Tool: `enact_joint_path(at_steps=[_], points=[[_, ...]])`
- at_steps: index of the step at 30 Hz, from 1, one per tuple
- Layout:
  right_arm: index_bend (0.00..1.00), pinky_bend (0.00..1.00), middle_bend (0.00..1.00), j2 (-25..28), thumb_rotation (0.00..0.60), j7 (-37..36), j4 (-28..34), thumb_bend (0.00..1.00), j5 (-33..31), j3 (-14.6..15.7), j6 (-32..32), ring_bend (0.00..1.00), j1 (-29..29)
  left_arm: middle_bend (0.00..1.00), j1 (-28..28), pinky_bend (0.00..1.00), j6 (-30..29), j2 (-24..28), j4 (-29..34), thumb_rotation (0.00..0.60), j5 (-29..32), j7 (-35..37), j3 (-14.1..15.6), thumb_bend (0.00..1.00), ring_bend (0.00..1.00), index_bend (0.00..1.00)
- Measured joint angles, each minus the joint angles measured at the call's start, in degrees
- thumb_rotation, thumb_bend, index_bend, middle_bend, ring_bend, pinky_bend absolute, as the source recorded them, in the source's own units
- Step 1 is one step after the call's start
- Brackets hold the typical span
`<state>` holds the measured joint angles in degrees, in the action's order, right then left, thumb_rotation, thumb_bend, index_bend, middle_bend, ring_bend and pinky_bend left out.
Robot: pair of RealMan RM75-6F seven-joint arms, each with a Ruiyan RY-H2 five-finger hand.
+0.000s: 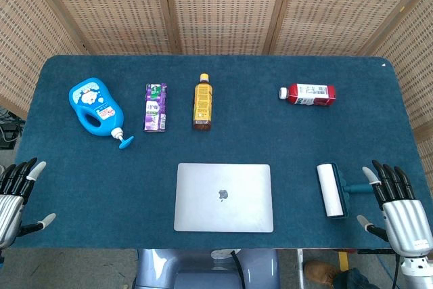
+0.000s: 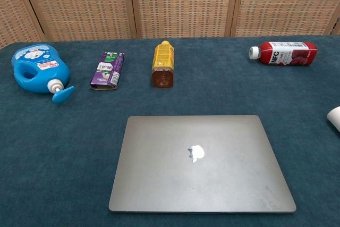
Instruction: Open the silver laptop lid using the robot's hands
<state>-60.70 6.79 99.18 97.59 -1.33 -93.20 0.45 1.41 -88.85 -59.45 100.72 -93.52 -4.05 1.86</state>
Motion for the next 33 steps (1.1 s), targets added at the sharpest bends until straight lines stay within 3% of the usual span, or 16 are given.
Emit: enact_joint_path(at_steps=[17,26,33], points=[[0.00,0.00,0.00,-1.26,0.600,3.02,-0.01,0.00,-0.13,0.34,3.64,0.00,1.42,0.00,0.49,0.00,1.08,-0.15,0.16,0.600,1.05,-0.15,-0.39,0.00,0.00,0.00],[0.02,0.00,0.00,-1.56,0.600,3.48,1.61,0.00,2.40,1.06,16.94,0.00,9.48,0.00,0.79,0.00,1.55,0.02,0.62,0.600,2.05,-0.15,-0.87,0.00,0.00,0.00],[0.06,0.00,0.01,-3.55,0.600,-1.43,2.56,0.00,9.08,1.36,29.97,0.00,21.78,0.00,1.62,0.00,3.68,-0.31,0.89,0.600,4.31,-1.11,-1.39,0.00,0.00,0.00]])
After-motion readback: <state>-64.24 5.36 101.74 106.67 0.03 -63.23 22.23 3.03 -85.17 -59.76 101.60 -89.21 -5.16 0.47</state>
